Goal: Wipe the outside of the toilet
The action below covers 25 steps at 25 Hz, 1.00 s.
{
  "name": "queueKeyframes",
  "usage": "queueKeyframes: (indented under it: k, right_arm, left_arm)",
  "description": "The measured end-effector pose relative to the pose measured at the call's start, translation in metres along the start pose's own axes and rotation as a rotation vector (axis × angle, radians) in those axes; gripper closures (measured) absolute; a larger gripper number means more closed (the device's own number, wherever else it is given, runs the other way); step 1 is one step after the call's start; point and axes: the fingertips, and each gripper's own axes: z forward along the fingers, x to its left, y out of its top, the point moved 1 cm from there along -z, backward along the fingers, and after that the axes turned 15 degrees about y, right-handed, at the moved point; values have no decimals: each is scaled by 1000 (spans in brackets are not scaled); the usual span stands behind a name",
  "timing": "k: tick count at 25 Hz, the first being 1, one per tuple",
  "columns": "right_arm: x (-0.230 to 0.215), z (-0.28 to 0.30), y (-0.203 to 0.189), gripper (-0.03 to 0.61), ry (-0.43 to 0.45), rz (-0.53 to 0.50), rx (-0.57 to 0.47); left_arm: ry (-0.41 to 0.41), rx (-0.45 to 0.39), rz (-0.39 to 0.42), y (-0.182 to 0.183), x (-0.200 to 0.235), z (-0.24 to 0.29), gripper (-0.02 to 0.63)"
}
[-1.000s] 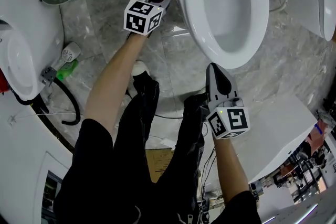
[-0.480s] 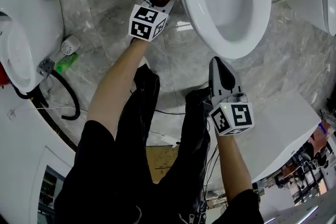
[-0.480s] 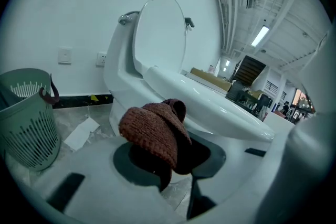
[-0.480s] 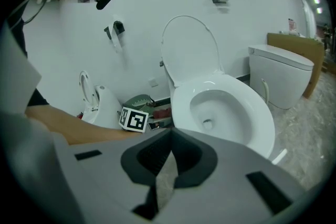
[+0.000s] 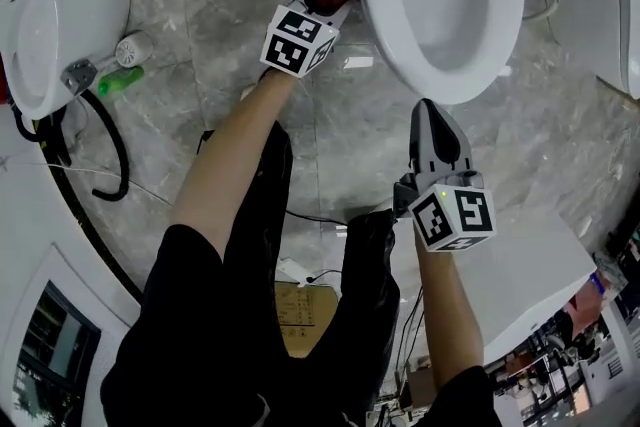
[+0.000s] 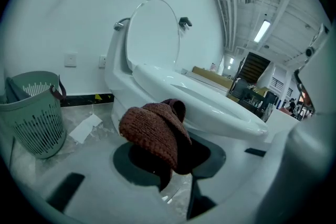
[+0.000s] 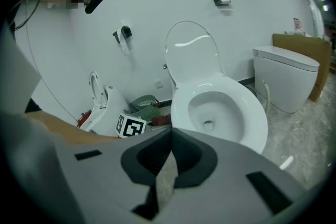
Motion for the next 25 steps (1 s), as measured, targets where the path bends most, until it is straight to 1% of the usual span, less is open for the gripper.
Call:
queueKeyframes:
  k: [3,5,7,10,15,23,25]
  right_arm:
    - [-14,-10,-6,577,19,-38,-5]
    - [-15,-23,-19,577,33,-33,-9]
    - [-18,-37,-29,577,53,-42,-14]
    - [-25,-65,-46,577,69,-58,-1]
    - [-38,-95,-65,577,83,-67,-2]
    - [-56,-140,-86,577,125,-87,12]
    - [-62,-147,-89,577,129,-90,7]
  left_arm:
    - [32,-26,-9,-3,-11,-3,505]
    - [44,-21,0,-12,-20,-14,505]
    - [65,-28,13,-13,-30,-21,505]
    - [99,-30,-20,-24,-54,-29,505]
    - [162,-51,-71,-38,-74,-36,505]
    - [232,-85,-134,-58,-112,-49,505]
    - [251,-94,-138,-60,-121,-51,505]
